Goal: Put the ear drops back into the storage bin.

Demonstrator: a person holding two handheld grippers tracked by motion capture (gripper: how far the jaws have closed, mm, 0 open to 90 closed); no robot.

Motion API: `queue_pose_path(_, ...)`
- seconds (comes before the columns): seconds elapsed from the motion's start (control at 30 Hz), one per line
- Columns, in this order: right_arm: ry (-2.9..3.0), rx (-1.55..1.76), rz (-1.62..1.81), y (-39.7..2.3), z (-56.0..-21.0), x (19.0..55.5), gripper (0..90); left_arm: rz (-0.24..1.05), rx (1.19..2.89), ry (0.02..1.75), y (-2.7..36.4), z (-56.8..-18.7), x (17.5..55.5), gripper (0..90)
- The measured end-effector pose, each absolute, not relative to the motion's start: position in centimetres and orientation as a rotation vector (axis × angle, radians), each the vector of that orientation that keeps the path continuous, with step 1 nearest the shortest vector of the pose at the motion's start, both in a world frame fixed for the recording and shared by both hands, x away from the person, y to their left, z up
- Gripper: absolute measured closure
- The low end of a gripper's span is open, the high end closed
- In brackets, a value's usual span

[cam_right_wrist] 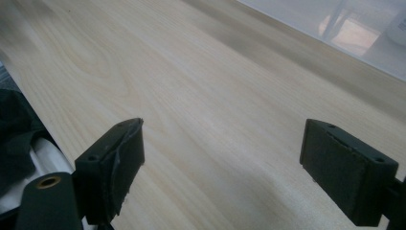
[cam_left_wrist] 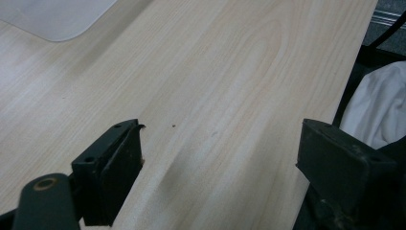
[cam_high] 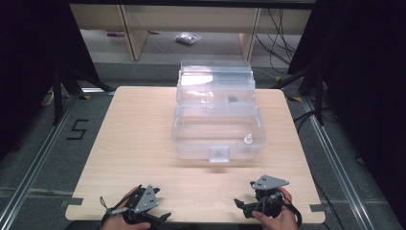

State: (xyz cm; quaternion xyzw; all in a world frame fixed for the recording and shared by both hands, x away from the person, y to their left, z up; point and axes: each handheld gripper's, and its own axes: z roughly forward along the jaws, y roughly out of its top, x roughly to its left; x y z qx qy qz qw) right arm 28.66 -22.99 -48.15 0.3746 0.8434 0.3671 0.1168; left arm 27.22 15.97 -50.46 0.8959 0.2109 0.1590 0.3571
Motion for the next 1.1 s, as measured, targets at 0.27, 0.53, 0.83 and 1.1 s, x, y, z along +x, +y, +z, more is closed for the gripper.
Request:
queue_pose_path(0.27, 2.464, 1.163, 1.073, -23.4, -48.3, 27.9, 16.1, 0.407, 2.300, 0.554, 15.9, -50.5, 27.2, 15.1)
queue_pose_path(0.53, 2.465, 1.207, 1.037, -23.7, -48.4, 27.2, 16.1, 0.409, 2.306, 0.550, 15.9, -50.5, 27.2, 15.1)
queue_pose_path(0.83, 2.466, 1.204, 1.000, -24.0, -48.6, 27.0, 16.1, 0.405, 2.304, 0.551, 15.9, -50.5, 27.2, 15.1)
queue_pose_path(1.1, 2.468, 1.179, 0.981, -24.1, -48.8, 27.1, 16.3, 0.422, 2.313, 0.546, 16.0, -50.4, 27.2, 15.2)
